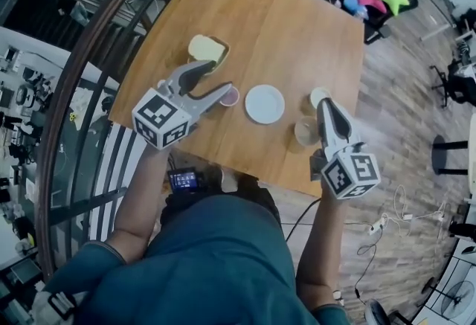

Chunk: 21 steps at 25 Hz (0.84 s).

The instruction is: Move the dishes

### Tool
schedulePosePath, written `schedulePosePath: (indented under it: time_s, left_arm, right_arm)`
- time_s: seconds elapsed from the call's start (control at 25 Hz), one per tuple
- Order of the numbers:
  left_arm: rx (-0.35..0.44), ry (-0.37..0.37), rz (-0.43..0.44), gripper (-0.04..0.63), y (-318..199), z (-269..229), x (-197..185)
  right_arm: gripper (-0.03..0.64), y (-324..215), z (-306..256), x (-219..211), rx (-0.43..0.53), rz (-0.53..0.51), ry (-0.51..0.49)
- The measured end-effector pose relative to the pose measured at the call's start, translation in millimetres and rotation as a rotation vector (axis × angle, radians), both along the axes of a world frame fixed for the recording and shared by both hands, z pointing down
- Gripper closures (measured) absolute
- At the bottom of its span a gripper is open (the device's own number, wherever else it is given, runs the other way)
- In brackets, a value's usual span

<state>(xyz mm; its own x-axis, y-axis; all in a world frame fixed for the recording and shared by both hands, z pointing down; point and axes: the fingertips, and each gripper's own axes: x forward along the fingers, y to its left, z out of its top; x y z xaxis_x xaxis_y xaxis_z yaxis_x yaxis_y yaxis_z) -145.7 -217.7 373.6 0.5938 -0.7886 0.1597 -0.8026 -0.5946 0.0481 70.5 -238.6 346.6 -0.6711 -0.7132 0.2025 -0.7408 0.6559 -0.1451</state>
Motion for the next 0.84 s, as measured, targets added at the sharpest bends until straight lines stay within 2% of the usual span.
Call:
schedulePosePath:
  time_s: [0.28,0.84]
  left_arm:
    - [0.048,-0.001,0.046,0.36,10,-22,15]
    - [0.068,0.016,0.064,0.36,13,-27,0]
  right_arm:
    - [0.589,28,-42,-36,0.092,-0.073,0.012]
    - [0.589,31,-50,-65,0.106,-0.089,0.046]
